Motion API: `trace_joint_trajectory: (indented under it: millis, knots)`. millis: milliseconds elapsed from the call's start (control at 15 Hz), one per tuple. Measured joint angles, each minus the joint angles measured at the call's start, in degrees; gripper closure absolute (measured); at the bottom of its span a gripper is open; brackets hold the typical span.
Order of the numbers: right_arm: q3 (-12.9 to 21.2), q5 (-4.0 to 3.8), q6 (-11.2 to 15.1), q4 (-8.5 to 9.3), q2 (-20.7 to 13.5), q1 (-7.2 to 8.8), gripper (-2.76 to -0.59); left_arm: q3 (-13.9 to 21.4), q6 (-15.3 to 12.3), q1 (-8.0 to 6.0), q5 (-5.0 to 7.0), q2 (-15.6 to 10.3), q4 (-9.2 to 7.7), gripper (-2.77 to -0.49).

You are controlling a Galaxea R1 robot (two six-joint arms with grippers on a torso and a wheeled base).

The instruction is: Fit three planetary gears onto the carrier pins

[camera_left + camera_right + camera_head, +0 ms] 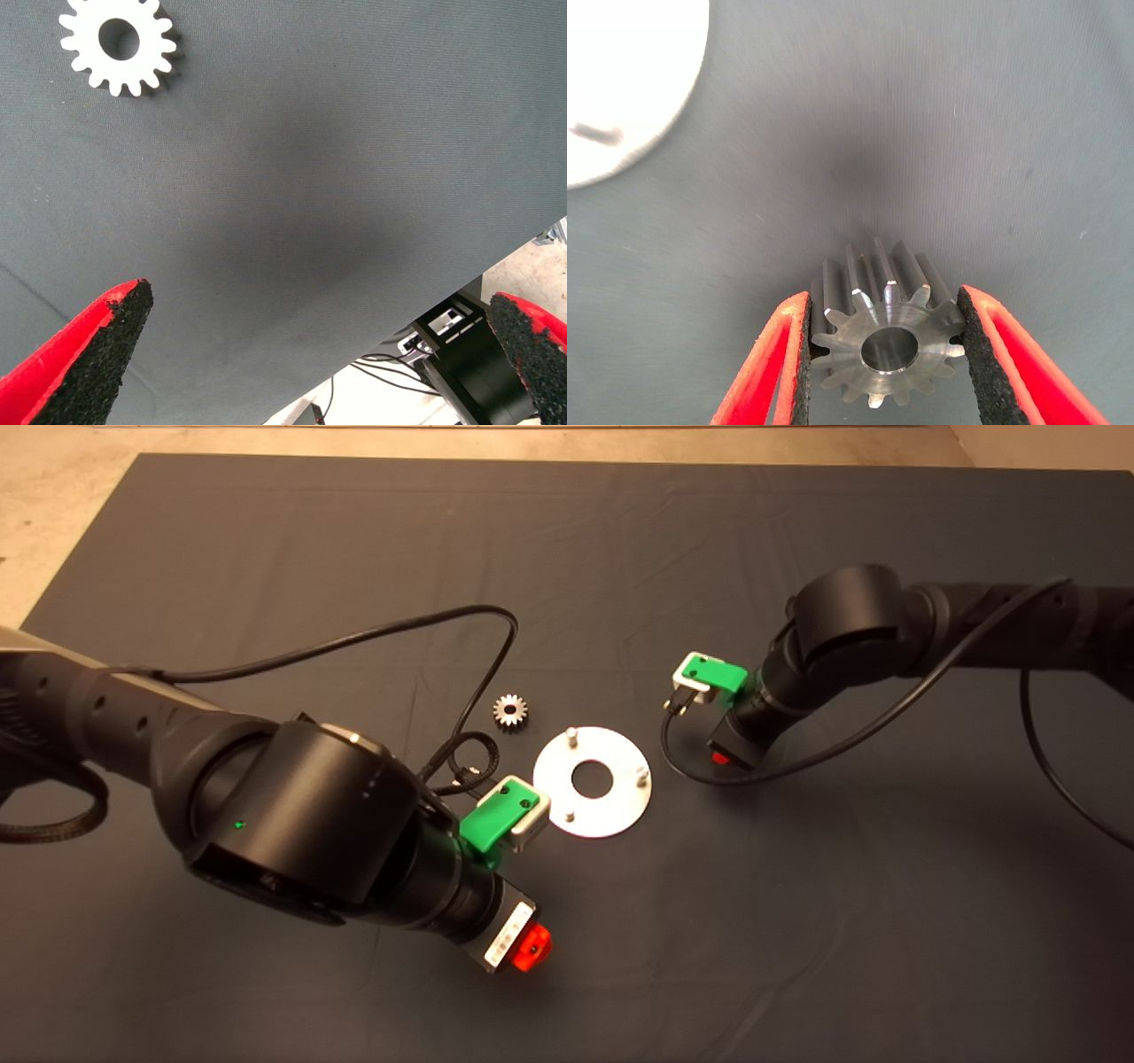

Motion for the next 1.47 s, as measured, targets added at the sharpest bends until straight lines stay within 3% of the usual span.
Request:
trace_joint_trajectory:
  millis: [400, 600, 800, 933, 1067, 1467]
  knots:
    - [0.20, 0.13, 0.72, 4.27, 2.92, 2.19, -1.01, -0.41, 0.02, 0.00, -0.02, -0.07, -0.33, -2.75]
    - [0.20, 0.06, 1.68, 7.05, 3.42, 2.33, -1.01, -0.85, 0.28, 0.00, 0.00, -1.33, -1.22, -2.75]
    - [0.20, -0.33, 3.06, 8.09, 5.21, 2.48, -1.01, -1.00, 0.66, 0.18, -0.02, -2.38, -1.94, -2.75]
    - [0.34, 0.68, 3.65, 8.95, 6.62, 2.74, -1.01, -1.33, 0.83, 0.18, -0.02, -2.61, -2.32, -2.75]
    - [0.52, 2.23, 3.89, 9.38, 7.44, 2.71, -1.01, -1.62, 0.86, 0.18, 0.02, -3.03, -2.52, -2.75]
    - [0.52, 3.12, 3.91, 9.44, 8.27, 2.73, -1.01, -1.79, 0.89, 0.33, -0.02, -3.01, -2.77, -2.75]
